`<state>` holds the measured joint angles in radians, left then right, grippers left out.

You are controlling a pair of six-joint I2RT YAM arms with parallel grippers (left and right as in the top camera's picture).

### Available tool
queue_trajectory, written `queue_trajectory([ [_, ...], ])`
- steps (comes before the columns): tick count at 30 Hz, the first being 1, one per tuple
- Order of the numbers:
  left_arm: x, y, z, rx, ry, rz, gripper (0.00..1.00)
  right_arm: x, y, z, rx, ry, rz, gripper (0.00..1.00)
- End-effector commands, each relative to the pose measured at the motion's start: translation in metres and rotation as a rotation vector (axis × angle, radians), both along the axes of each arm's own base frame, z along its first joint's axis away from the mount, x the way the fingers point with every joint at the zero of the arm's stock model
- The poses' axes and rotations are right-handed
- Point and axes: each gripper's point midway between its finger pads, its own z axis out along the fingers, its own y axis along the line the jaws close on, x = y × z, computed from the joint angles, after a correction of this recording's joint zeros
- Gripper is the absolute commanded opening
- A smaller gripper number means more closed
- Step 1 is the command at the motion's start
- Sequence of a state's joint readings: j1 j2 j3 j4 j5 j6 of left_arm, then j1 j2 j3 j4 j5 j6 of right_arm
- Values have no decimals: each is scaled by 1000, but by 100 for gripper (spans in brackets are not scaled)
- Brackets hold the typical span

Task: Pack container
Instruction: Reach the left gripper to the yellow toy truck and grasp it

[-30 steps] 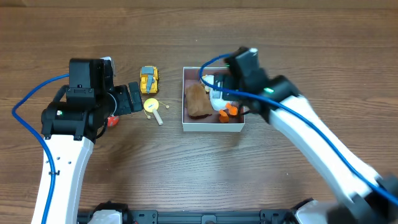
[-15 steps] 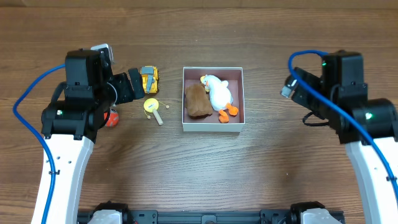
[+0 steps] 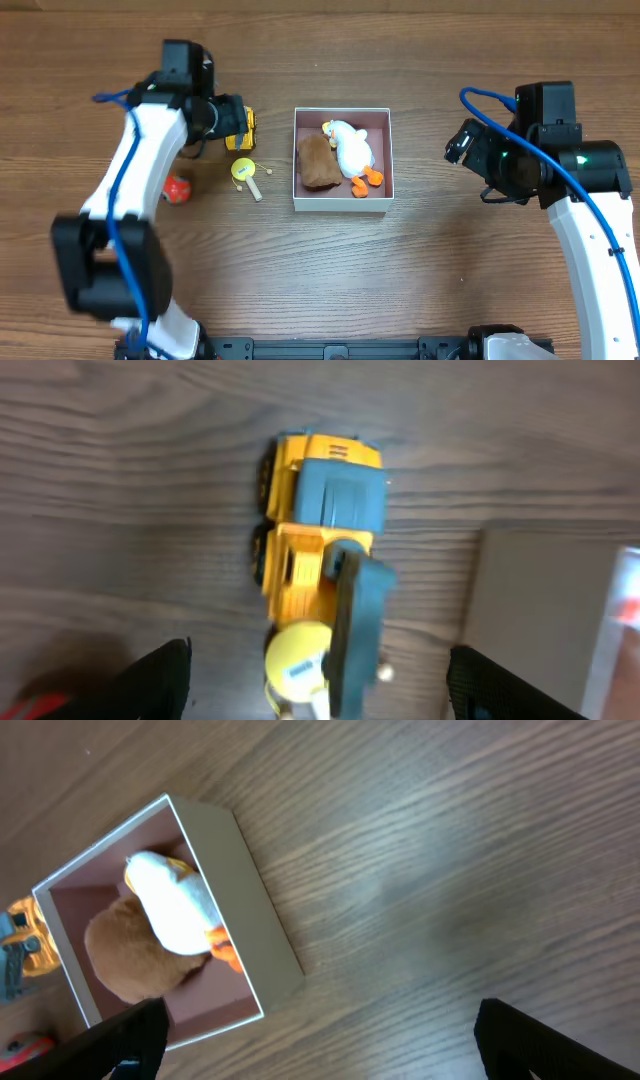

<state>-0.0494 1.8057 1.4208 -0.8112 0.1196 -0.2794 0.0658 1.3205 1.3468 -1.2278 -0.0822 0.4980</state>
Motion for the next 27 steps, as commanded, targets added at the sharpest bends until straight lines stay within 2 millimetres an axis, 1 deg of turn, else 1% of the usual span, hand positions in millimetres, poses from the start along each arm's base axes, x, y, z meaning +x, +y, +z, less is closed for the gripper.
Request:
queue_trajectory([
  [1, 20, -18, -5, 50, 3, -133, 83, -3, 0, -1, 9, 13, -3, 100],
  [6, 22, -25, -36, 141, 70, -151, 88, -4, 0, -1, 7, 16, -1, 100],
  [10, 19, -14, -60, 219, 130, -82, 85, -6, 0, -2, 5, 24, -1, 100],
  [12, 18, -8, -68, 240, 148, -67, 85, -7, -2, -3, -2, 32, -4, 100],
  [14, 18, -7, -73, 248, 158, -65, 86, -9, -3, -4, -10, 37, -3, 100],
  [18, 19, -6, -80, 249, 168, -66, 90, -9, -4, -4, -18, 40, -3, 100],
  [21, 22, -7, -83, 249, 161, -94, 89, -10, -4, -4, -18, 41, -3, 100],
  [22, 22, -8, -84, 251, 159, -105, 87, -10, -4, -4, -18, 42, -3, 100],
  [24, 23, -8, -85, 256, 155, -124, 78, -11, -4, -5, -19, 46, -3, 100],
  [25, 23, -8, -85, 258, 154, -134, 70, -12, -4, -5, -19, 49, -3, 100],
  [27, 24, -8, -85, 261, 152, -143, 45, -13, -5, -6, -19, 57, -3, 100],
])
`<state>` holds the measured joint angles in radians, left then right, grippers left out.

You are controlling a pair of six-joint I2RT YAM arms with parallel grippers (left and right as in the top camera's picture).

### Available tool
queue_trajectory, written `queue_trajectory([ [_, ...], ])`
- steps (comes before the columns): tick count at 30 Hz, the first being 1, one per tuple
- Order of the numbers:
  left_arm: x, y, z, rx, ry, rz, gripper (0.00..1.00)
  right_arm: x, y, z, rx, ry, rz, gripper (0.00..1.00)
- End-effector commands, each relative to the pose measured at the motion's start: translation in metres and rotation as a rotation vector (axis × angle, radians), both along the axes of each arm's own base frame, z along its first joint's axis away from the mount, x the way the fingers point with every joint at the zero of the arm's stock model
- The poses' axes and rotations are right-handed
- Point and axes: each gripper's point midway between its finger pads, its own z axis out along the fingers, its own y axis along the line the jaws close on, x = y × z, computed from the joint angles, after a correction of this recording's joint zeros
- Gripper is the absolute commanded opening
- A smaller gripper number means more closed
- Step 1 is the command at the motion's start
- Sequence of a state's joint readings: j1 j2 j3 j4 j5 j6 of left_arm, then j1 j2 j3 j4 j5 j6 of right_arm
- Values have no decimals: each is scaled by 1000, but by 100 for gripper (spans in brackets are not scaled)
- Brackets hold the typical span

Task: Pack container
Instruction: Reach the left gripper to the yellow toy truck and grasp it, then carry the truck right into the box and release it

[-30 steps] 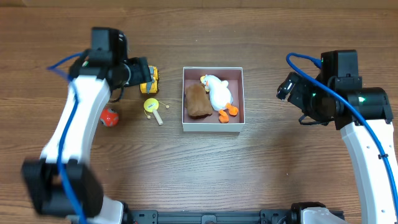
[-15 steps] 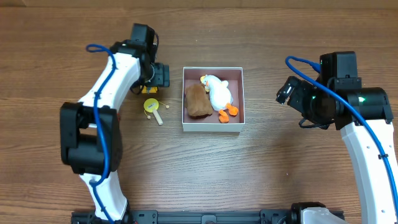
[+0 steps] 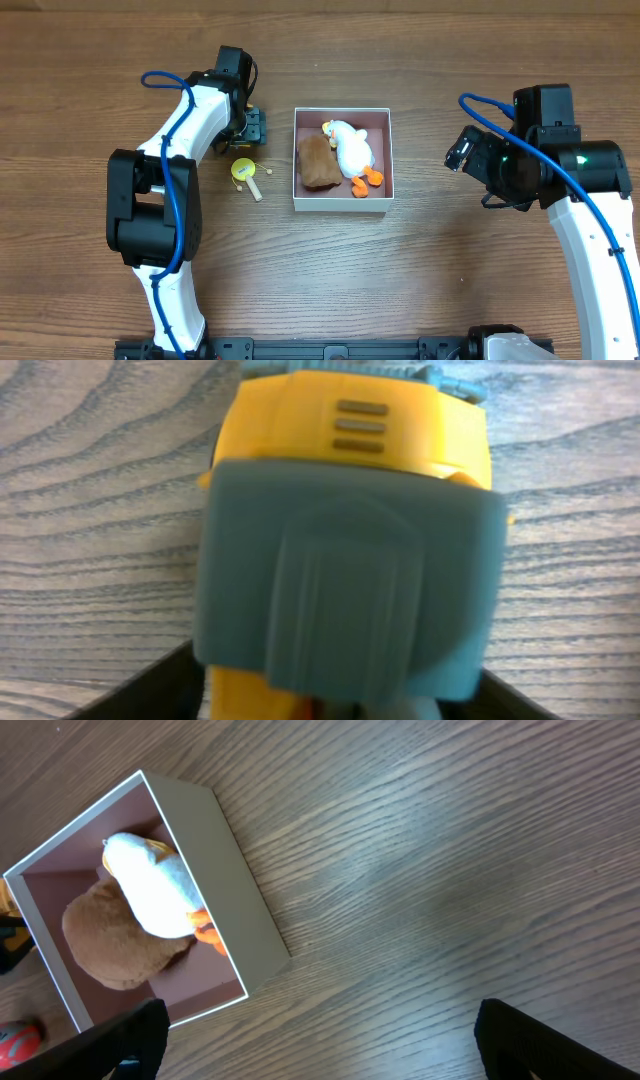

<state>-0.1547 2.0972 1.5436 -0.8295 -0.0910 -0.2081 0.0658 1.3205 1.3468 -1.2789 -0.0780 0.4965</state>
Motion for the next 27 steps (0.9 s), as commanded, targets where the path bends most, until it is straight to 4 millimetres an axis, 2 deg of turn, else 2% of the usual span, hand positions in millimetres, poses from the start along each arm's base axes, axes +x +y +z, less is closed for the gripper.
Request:
queue_trajectory([
  [1, 7, 3, -2, 19, -6, -33, 37, -2, -3, -1, -12, 9, -2, 100],
  [2, 7, 3, -2, 19, -6, -33, 35, -3, -3, -1, -12, 11, -2, 100],
  [6, 5, 3, -2, 19, 2, -37, 36, -5, -3, -2, -12, 22, -2, 100],
  [8, 3, 1, 0, 9, 15, -49, 34, -7, -3, -3, -13, 27, -2, 100],
  [10, 0, 1, 9, 9, 35, -51, 25, -8, -3, -3, -13, 33, -2, 100],
  [14, -2, 0, 48, 13, 68, -52, 19, -9, -3, -3, -13, 36, -2, 100],
  [19, -5, -14, 118, -14, 67, -88, 18, -9, -4, -4, -14, 39, -2, 100],
  [24, -26, -60, 172, -91, 60, -297, 18, -11, -6, -4, -26, 44, -5, 100],
  [27, -49, -93, 188, -73, 82, -508, 18, -13, -9, -5, -48, 55, -7, 100],
])
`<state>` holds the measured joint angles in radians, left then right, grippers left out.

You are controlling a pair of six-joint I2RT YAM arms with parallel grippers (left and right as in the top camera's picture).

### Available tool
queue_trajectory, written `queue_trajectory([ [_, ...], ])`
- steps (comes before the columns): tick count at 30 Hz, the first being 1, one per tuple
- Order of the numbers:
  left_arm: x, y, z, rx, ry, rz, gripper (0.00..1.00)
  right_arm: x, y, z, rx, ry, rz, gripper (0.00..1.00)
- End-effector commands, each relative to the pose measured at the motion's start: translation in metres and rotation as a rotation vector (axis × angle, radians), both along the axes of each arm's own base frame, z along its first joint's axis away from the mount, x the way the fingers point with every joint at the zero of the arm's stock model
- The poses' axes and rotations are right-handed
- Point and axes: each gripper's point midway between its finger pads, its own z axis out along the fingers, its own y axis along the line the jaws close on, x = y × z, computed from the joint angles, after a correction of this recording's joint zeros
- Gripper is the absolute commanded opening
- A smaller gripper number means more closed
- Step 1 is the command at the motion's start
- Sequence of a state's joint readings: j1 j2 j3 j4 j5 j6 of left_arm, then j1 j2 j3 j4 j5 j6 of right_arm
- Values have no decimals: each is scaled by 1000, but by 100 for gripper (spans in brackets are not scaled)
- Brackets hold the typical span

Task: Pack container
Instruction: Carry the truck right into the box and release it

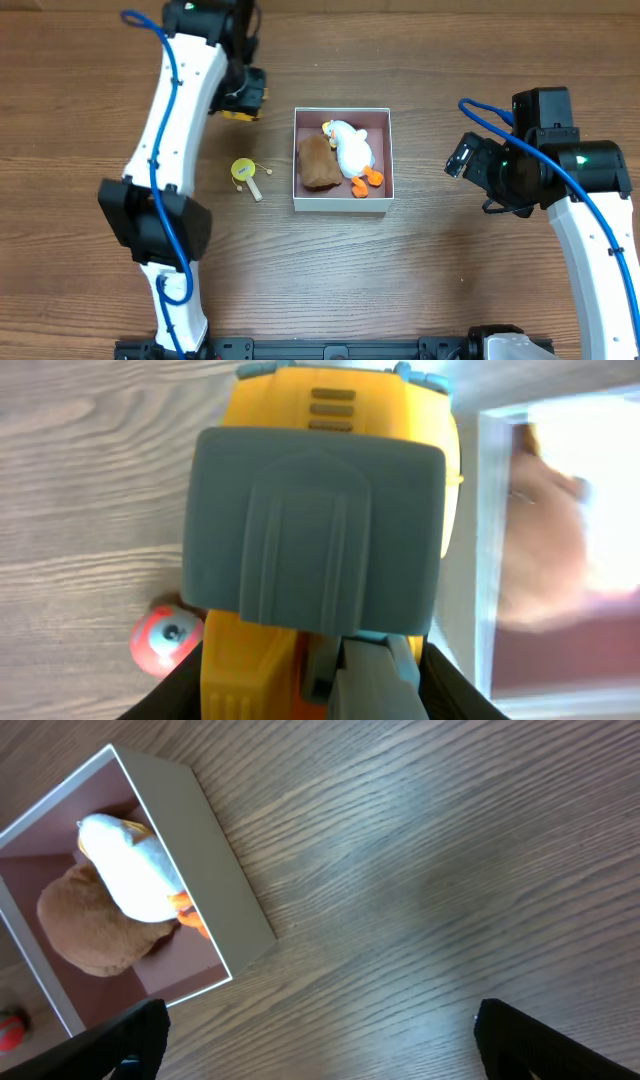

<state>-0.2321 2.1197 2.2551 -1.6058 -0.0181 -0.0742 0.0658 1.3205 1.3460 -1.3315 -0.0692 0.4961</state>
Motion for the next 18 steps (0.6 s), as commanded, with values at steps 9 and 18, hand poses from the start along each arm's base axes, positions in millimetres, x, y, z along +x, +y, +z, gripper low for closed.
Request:
queue_trajectory([
  [9, -68, -151, 18, 2, -43, -904, 18, -5, -10, -2, -50, 20, -5, 100],
  [18, -89, -163, -42, 37, 73, -1074, 20, -6, -10, -2, -54, 22, -1, 100],
])
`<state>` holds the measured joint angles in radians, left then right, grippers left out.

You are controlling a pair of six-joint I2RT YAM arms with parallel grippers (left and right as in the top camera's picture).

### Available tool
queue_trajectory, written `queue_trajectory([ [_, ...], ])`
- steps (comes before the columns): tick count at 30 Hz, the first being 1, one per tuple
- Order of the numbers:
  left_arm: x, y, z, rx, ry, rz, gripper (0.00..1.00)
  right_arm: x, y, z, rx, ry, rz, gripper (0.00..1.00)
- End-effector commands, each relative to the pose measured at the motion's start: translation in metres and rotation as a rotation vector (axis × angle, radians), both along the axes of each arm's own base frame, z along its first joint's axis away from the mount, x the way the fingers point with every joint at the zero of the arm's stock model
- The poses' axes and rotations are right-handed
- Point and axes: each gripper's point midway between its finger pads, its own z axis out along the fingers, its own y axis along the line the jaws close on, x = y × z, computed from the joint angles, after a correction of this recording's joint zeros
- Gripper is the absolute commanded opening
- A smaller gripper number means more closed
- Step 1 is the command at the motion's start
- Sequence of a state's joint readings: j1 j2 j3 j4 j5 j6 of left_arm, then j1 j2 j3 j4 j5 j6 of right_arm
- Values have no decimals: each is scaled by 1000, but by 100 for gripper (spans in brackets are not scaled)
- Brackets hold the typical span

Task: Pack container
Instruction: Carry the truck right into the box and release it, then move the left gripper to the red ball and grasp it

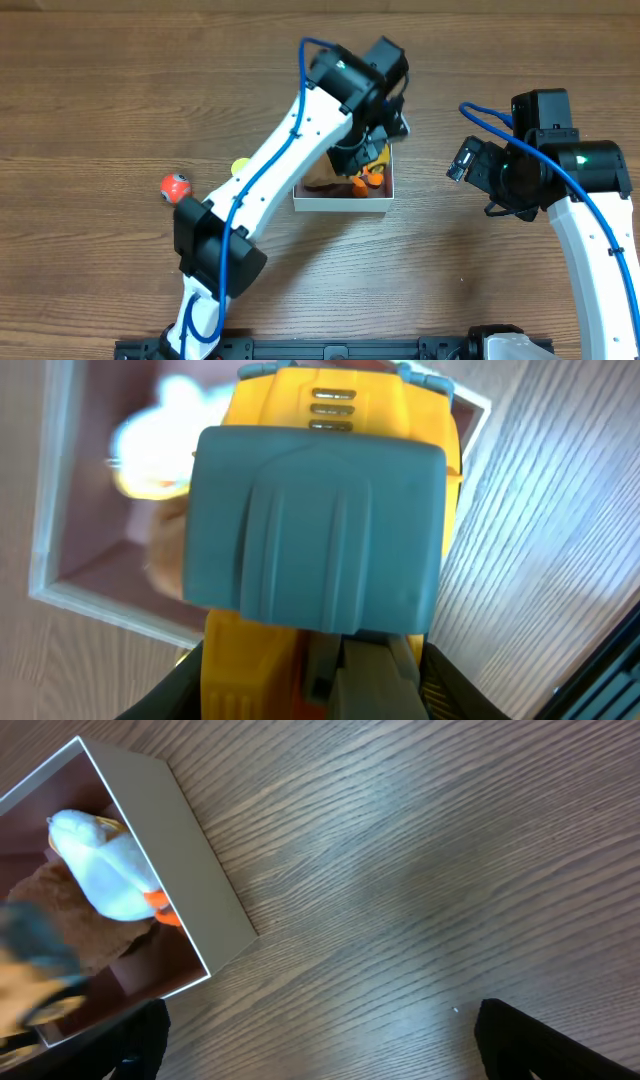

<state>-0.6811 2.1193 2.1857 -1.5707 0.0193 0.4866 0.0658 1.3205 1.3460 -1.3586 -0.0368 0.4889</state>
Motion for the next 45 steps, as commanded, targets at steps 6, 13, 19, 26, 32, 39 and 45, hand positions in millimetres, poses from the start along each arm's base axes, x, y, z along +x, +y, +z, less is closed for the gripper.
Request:
queue_trajectory([
  [6, 3, 8, -63, 33, 39, -55, 30, -2, -8, -1, -41, 5, 6, 100],
  [13, 0, 24, -36, 103, 31, 56, 100, 1, -7, 0, -41, -6, 5, 100],
  [19, 16, 44, 32, 126, -119, 292, 100, 2, -7, 0, -40, -10, 5, 100],
  [26, 6, 120, 134, -31, -365, 670, 100, -3, -10, -1, -55, 8, 5, 100],
  [32, -50, 233, 157, -78, -419, 1104, 100, -3, -10, -1, -56, 11, 5, 100],
  [39, -78, 307, 64, -54, -258, 1447, 100, -2, -10, -1, -56, 4, 4, 100],
  [45, -60, 315, -28, -88, -103, 1511, 100, -2, -10, -1, -56, 4, 4, 100],
])
